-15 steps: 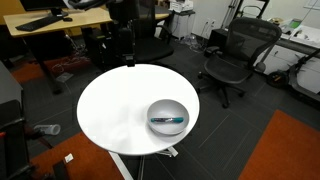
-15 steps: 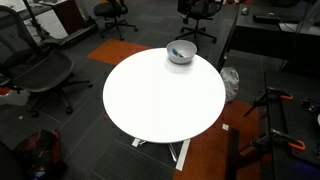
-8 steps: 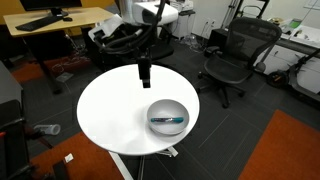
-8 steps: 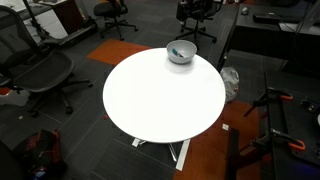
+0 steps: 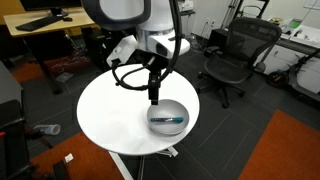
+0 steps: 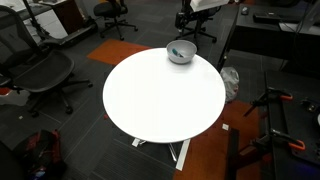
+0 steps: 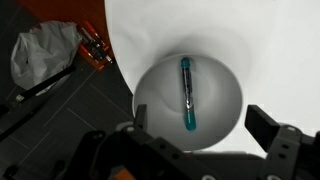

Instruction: Remove the green marker from the bowl and put it on the table

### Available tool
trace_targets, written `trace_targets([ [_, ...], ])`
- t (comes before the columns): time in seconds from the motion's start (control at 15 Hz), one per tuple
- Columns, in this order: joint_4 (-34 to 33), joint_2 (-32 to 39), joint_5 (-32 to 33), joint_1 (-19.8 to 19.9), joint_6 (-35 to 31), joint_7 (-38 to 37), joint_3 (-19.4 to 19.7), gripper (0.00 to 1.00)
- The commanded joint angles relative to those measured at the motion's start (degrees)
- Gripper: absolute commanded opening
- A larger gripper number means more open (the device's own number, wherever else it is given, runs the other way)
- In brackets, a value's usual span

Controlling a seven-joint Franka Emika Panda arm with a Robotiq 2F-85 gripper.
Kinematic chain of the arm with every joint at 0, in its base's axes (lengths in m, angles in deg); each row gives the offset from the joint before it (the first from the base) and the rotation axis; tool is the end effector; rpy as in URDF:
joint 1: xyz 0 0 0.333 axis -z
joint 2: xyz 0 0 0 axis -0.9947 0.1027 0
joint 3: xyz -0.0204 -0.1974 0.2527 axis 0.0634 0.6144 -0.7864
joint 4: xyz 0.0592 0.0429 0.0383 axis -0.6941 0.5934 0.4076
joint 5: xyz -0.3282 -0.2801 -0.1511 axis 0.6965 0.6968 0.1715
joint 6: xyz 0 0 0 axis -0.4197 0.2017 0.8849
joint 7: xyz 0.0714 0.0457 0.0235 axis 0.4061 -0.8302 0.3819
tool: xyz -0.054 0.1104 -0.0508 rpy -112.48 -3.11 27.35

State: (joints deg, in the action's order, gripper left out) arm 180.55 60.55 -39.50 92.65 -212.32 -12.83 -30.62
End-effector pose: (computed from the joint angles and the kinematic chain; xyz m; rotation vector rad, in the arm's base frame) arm 0.6435 -0.2220 0.2306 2.8444 -1.1649 0.0959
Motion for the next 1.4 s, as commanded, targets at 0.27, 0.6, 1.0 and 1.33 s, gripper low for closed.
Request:
trace_targets([
  [0.27, -6.18, 7.94, -2.7, 1.3, -2.74, 1.97, 0.92, 1.0],
  [0.6, -9.97, 12.59, -4.55, 2.12, -3.14, 2.14, 0.96, 1.0],
  [1.0, -13.17, 16.68, -4.93, 3.04, -2.9, 4.29, 0.39, 1.0],
  [1.33, -14.32, 18.77, -5.09, 3.04, -2.65, 7.16, -0.05, 1.0],
])
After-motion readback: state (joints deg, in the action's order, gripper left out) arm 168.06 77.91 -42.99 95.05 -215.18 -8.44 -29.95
